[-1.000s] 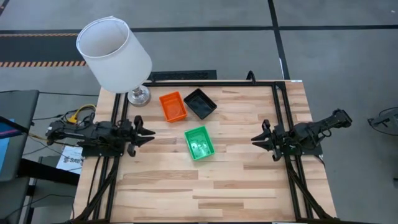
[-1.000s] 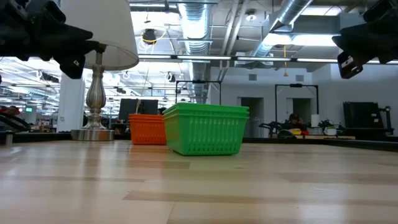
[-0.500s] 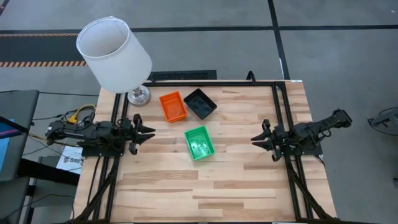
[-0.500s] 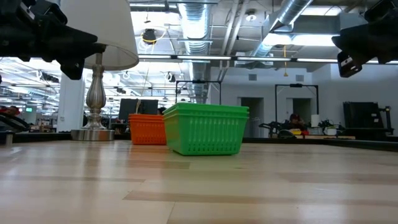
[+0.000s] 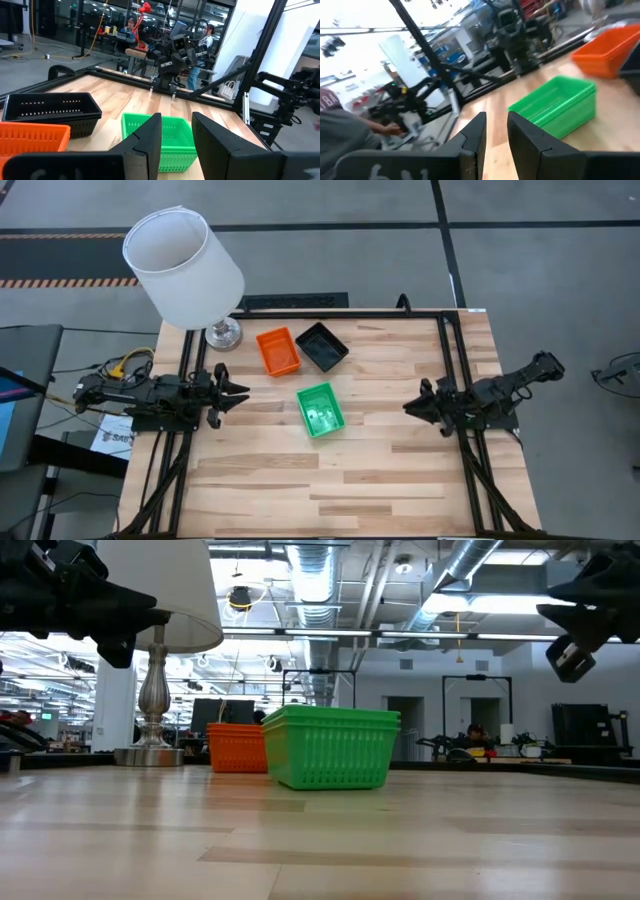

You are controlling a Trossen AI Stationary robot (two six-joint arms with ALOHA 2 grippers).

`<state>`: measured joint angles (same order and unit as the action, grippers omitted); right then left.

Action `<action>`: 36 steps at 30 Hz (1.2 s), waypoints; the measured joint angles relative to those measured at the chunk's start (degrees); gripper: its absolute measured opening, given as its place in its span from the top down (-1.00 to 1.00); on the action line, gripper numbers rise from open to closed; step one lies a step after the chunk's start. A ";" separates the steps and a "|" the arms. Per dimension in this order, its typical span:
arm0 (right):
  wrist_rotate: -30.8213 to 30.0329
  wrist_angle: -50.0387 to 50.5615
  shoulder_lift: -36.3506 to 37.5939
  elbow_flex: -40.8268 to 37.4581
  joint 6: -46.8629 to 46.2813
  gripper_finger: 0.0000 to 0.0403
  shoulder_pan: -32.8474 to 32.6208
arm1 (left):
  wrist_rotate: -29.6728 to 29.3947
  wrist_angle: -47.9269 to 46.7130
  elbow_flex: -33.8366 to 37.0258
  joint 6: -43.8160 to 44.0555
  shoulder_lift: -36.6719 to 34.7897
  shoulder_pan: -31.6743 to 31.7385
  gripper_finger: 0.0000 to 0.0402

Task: Stack baskets by color
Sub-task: Return to Home Position

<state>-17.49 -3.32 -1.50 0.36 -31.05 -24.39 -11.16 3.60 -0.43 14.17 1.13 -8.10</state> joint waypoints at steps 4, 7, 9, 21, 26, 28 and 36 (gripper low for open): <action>-0.67 -0.10 -0.04 0.00 6.16 0.49 0.21 | 0.00 0.02 0.00 0.00 0.00 0.00 0.52; -1.77 -0.24 -0.04 0.00 15.44 0.49 0.72 | 0.00 0.02 0.02 0.00 0.00 0.00 0.52; -1.80 -0.25 0.03 0.00 18.51 0.49 0.98 | 0.02 0.02 0.02 0.00 0.00 0.00 0.52; -1.95 -0.31 0.02 -0.02 19.46 0.49 0.97 | 0.04 0.00 0.04 0.00 0.00 0.00 0.52; -1.97 -0.31 0.02 -0.02 19.50 0.49 0.97 | 0.07 0.02 0.04 -0.01 0.00 0.00 0.52; -1.97 -0.31 0.02 -0.02 19.50 0.49 0.97 | 0.07 0.01 0.04 -0.02 0.00 0.00 0.52; -1.97 -0.34 0.02 -0.02 19.49 0.49 0.97 | 0.07 0.02 0.04 -0.02 0.00 0.00 0.52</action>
<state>-19.46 -3.66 -1.48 0.34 -11.57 -23.42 -11.09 3.62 -0.38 14.15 1.13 -8.10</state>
